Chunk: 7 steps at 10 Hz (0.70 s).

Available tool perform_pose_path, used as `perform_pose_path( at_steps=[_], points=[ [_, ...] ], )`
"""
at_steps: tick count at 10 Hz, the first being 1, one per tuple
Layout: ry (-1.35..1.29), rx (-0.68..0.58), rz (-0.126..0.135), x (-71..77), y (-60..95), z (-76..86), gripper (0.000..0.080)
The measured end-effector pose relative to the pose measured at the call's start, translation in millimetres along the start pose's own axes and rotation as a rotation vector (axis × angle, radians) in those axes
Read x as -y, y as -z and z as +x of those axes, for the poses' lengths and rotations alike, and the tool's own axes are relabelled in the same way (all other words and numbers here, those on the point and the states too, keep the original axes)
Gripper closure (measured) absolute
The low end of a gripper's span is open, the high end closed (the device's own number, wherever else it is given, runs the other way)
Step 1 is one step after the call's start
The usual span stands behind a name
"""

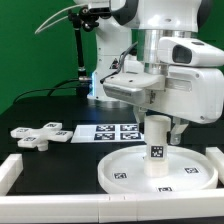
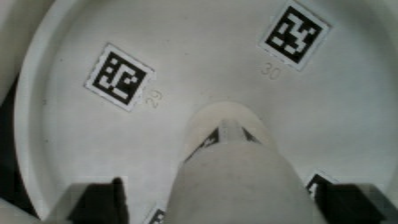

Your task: Assemble round table

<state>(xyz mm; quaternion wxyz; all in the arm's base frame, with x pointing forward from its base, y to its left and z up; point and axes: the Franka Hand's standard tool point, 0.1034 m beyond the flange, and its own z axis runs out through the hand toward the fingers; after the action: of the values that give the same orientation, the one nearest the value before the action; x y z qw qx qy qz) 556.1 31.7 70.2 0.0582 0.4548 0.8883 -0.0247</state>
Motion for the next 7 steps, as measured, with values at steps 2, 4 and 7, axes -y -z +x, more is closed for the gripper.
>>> perform_pose_path(
  at_steps=[2,4,7],
  points=[
    [-0.008,0.000,0.001,0.5,-0.5,-0.3,0.0392],
    [-0.041,-0.001,0.002,1.1,-0.9,-0.9,0.0392],
    [-0.335,-0.004,0.031,4.7,-2.5,-1.1,0.0392]
  ],
)
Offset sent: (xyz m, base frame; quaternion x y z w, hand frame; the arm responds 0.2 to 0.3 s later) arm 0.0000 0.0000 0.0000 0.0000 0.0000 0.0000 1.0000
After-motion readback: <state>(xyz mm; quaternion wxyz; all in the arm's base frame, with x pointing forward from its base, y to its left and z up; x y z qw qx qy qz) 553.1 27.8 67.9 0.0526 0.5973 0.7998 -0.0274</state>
